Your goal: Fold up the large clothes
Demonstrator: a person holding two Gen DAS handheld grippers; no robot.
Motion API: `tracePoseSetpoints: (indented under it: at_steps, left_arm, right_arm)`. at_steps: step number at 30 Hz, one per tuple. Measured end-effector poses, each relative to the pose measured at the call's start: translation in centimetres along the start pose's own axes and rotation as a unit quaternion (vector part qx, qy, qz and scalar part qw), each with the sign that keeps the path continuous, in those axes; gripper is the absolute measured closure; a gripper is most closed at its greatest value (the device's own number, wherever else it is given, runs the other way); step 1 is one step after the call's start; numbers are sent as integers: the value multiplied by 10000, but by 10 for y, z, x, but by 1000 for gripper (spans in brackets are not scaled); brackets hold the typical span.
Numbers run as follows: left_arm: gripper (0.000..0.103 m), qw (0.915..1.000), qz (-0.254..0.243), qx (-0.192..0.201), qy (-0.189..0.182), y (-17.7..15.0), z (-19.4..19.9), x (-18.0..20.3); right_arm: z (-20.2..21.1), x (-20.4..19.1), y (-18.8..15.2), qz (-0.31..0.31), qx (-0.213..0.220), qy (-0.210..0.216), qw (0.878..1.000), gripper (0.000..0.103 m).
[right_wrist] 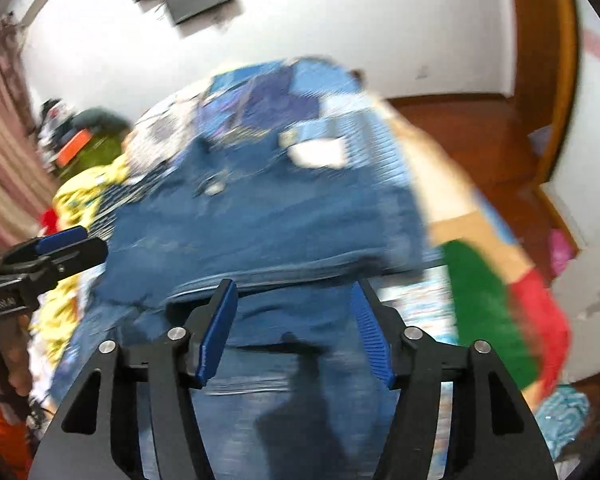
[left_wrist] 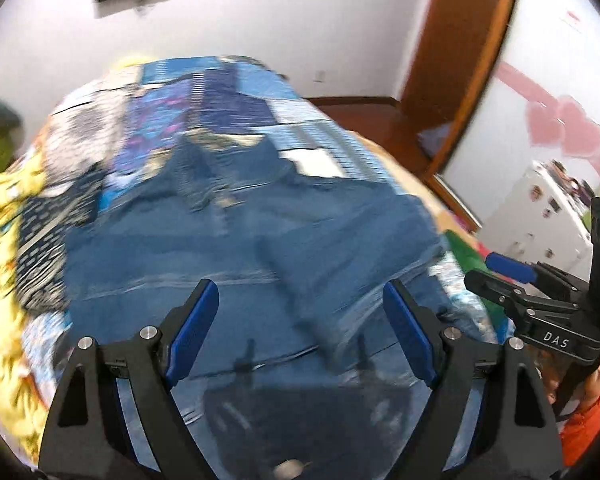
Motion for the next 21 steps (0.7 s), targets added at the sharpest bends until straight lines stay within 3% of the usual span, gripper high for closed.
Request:
tracePoseSetpoints:
  at_steps: [4,7,12,14,19,21]
  left_arm:
    - [19,9983,-498,-267,-160,7,-31,42]
    - [20,9942,-885,-542,-271,4,-56,71]
    - [40,9850,-1452,-858,-363,-2,-92,112]
    - [46,9814,-1606,-998,-332,-6,-106,120]
    - [47,9762,-1790,-1179,-334,-13,-130,123]
    - [56,9754,-1872,-1116,-342,-13,-130,122]
  right_arm:
    - [14,34,-1,-115,145,-464,9988,45]
    - [10,51,-6,-277,83,-543,9981,45]
    - [-1,70,-21,-546,-132,-518,9971,45]
    - [-5,74,-28,-624,-230,-463,9967,45]
    - [-19,75,-40,-732,-459,-322,9957,45]
    - [-24,74,-44,-714,-546,-299,9955,45]
Point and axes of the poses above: each gripper's, at about its wrist camera, not at the fingertips, and z roughly against the way its jaws point, x to its right, y to its top, the point moved 6 cm from there along -z, roughly the way its jaws point, and after that the axes turned 9 degrees about y, right-handed, at the moved point
